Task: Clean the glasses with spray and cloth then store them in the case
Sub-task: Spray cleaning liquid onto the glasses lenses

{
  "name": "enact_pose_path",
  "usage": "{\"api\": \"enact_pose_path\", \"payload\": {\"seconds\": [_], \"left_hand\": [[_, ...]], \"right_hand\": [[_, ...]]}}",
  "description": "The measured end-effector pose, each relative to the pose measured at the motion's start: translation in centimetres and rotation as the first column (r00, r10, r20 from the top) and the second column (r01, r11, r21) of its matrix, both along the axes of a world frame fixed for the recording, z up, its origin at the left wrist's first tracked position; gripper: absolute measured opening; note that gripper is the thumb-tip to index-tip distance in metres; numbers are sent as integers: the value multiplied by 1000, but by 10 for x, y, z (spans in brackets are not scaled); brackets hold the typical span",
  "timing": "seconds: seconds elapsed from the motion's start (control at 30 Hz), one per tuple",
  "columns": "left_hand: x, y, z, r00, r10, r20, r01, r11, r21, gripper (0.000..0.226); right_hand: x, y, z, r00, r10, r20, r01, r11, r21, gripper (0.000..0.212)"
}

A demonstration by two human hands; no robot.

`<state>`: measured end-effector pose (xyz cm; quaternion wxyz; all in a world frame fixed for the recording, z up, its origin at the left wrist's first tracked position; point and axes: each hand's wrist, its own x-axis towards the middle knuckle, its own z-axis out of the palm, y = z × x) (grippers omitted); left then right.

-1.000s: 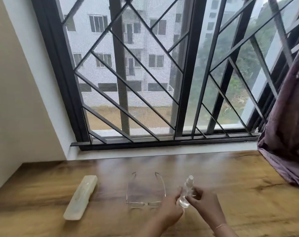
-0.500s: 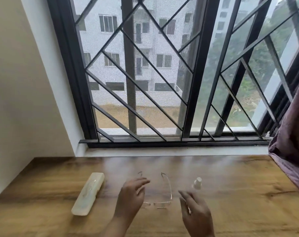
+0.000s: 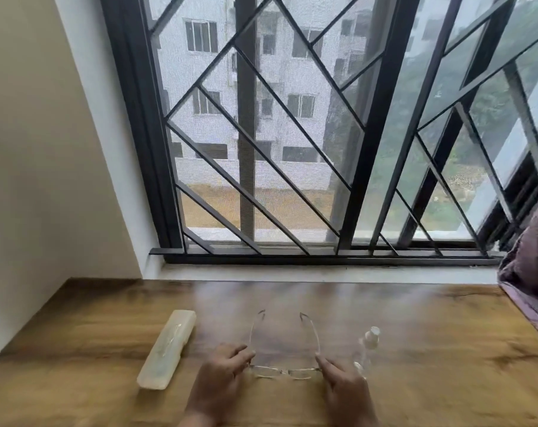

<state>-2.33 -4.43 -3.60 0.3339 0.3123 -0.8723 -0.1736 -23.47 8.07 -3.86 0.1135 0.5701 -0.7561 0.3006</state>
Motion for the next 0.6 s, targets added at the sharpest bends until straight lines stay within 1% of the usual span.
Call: {"api": "enact_pose_path", "payload": {"seconds": [0.07,0.13,0.2,0.3,0.37,0.47,0.53,0.6], "left_hand": [[-2,-2,-2,999,-14,-37,13,999,-36,27],[-2,-4,-5,998,-19,-61,17,999,-44,25],[-1,-6,-6,996,-18,-89,17,1000,-16,22],[-2,-12,0,990,9,-140,-8,1000,6,19],[-4,-16,7,987,37,-157,-38,999,-1,14],[-7,-25,23,978,66,-197,-68,998,-3,30],[-12,-29,38,961,78,-264,-81,997,0,32],[-17,-32,55,932,90,-352,-91,996,16,30]], "right_hand": [[0,-1,1,1000,-3,11,3,1000,-8,33],[1,-2,0,998,27,58,-25,999,-28,32],[0,-5,0,994,43,101,-37,997,-68,33],[2,-10,9,980,36,194,-8,990,-140,40],[4,-15,19,966,37,256,11,983,-181,37],[5,-23,40,910,43,413,44,979,-198,34],[6,-29,54,886,36,463,62,979,-196,29],[4,-35,69,876,34,481,78,974,-212,29]]}}
